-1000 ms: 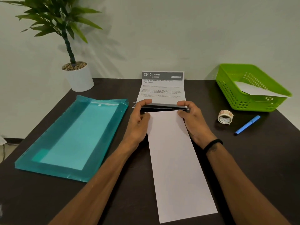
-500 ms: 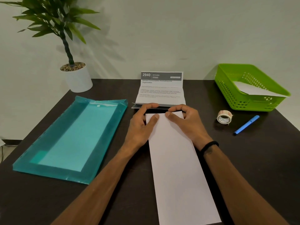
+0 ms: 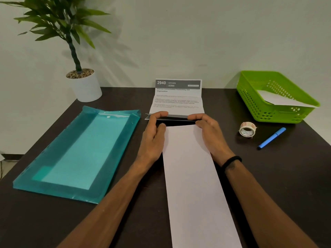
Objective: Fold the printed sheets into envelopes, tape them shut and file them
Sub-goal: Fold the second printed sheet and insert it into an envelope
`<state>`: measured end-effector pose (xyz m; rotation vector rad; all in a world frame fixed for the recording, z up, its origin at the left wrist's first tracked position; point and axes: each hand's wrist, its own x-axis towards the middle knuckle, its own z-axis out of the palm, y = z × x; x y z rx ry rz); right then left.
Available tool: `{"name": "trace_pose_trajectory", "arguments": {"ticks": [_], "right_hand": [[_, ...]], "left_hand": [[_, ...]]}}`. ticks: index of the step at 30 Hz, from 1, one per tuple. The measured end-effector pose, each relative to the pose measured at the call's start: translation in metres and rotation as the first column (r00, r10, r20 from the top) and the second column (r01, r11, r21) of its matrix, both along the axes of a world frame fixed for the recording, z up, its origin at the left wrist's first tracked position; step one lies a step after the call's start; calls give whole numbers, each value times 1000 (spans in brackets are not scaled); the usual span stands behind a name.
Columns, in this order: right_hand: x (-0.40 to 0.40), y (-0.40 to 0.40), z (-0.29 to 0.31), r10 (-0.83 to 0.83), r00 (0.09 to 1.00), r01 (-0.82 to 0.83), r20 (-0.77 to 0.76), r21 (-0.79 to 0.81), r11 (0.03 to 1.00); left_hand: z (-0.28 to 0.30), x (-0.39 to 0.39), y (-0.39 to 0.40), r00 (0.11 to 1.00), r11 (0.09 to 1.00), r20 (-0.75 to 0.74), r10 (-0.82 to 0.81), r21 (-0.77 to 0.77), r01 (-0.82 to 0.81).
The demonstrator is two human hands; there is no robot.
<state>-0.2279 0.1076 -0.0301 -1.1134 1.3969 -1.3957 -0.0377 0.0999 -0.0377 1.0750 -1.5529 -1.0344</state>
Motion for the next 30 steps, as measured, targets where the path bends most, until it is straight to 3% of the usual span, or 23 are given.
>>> {"name": "trace_pose_trajectory", "arguments": {"ticks": [5, 14, 21, 30], "right_hand": [[1, 1, -1, 46, 997, -47, -67, -17, 999], [-1, -3, -3, 0, 1000, 0, 4, -2, 1000], [-3, -3, -1, -42, 998, 40, 41, 42, 998], [-1, 2, 1, -14, 998, 11, 60, 43, 999]], "left_hand": [[-4, 0, -5, 1000, 1000, -3, 16, -22, -16], [2, -1, 2, 999, 1000, 27, 23, 2, -24], [4, -1, 0, 997, 996, 4, -78, 35, 77], [-3, 2, -2, 996, 997, 33, 82, -14, -82]]}}
